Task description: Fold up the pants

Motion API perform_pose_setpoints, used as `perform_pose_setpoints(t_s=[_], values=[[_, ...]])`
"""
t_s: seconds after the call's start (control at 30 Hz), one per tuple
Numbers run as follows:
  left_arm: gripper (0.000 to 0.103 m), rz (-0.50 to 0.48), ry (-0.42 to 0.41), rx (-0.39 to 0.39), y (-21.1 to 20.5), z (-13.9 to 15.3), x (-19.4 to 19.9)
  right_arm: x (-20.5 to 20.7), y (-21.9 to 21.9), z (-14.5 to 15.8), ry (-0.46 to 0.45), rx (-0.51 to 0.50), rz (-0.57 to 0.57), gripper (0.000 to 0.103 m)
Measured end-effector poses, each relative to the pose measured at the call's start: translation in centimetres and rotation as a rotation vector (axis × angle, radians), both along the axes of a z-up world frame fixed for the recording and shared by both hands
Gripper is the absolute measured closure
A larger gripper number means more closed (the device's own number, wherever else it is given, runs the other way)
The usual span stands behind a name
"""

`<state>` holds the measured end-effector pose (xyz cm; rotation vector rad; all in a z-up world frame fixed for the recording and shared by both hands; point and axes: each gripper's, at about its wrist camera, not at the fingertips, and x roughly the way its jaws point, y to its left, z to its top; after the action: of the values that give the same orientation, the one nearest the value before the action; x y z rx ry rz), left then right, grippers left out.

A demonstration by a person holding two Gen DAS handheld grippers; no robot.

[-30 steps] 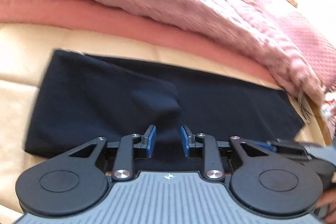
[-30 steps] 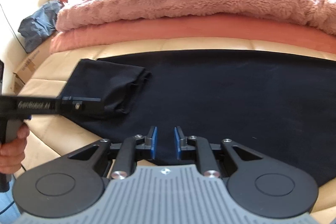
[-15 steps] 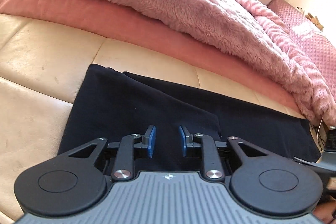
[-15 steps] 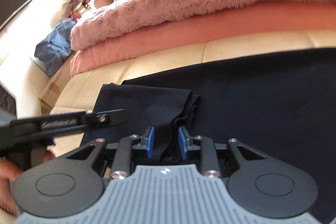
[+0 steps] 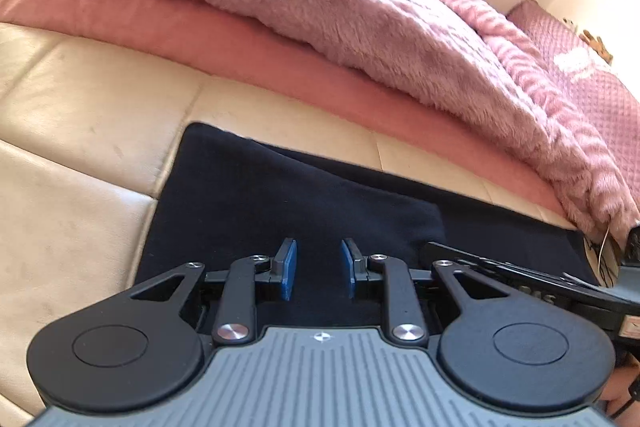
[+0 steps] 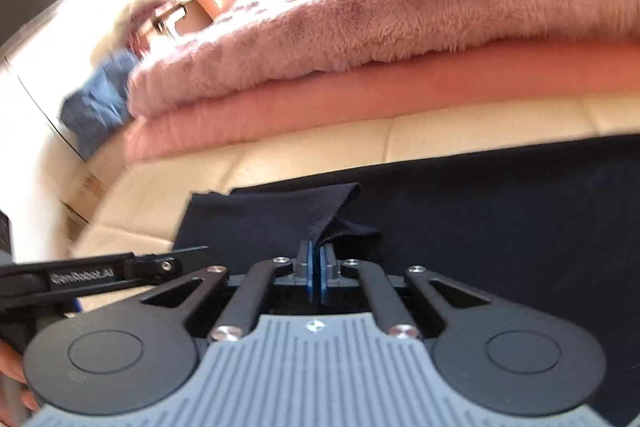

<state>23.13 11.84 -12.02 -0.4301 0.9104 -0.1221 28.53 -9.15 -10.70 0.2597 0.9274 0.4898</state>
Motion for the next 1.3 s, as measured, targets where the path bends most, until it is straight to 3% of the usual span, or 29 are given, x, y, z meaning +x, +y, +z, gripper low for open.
perform_pose_setpoints(t_s=[0.1, 0.2, 0.3, 0.43, 0.63, 0.7, 0.83, 0.9, 1.03, 1.3], values=[[0.076, -0.033, 0.013, 0.007, -1.2, -0.6, 0.3, 0.9, 0.3, -1.5, 0.078, -0.028, -0.003, 0.103], [0.076, -0.066, 0.033, 0.029, -2.2, -1.3, 0.5, 0.9, 0.0, -2.0, 0.097, -0.034, -0.02, 0.098], [0.076, -0.081, 0.033, 0.024, -2.8, -1.8, 0.6, 0.2, -1.1, -1.2, 0.076, -0.023, -0.036, 0.076], [0.077, -0.082, 0.031, -0.007, -3.1, -2.2, 0.7, 0.6, -1.7, -1.7, 0.102, 0.025, -0.03, 0.073], [0.078, -0.104, 0.034, -0.025, -3.9, -2.7, 0.8, 1.4, -2.0, -3.6, 0.146, 0.133, -0.071, 0.073], [0.078, -0.101, 0.036, -0.034, -3.9, -2.7, 0.9, 1.2, -1.5, -3.8, 0.142, 0.14, -0.064, 0.078], [0.079, -0.094, 0.038, -0.04, -3.7, -2.5, 0.9, 1.1, -1.4, -4.3, 0.158, 0.154, -0.073, 0.102], [0.079, -0.084, 0.034, -0.053, -3.3, -2.0, 0.6, 1.1, -1.4, -4.3, 0.165, 0.164, -0.089, 0.103], [0.079, -0.026, -0.02, -0.053, -1.4, 0.1, -0.9, 0.8, -0.6, -1.8, 0.109, 0.14, -0.049, 0.103], [0.079, 0.159, -0.131, -0.023, 3.4, 4.4, -4.2, 0.9, 2.0, 8.3, -0.04, 0.107, 0.091, 0.103]])
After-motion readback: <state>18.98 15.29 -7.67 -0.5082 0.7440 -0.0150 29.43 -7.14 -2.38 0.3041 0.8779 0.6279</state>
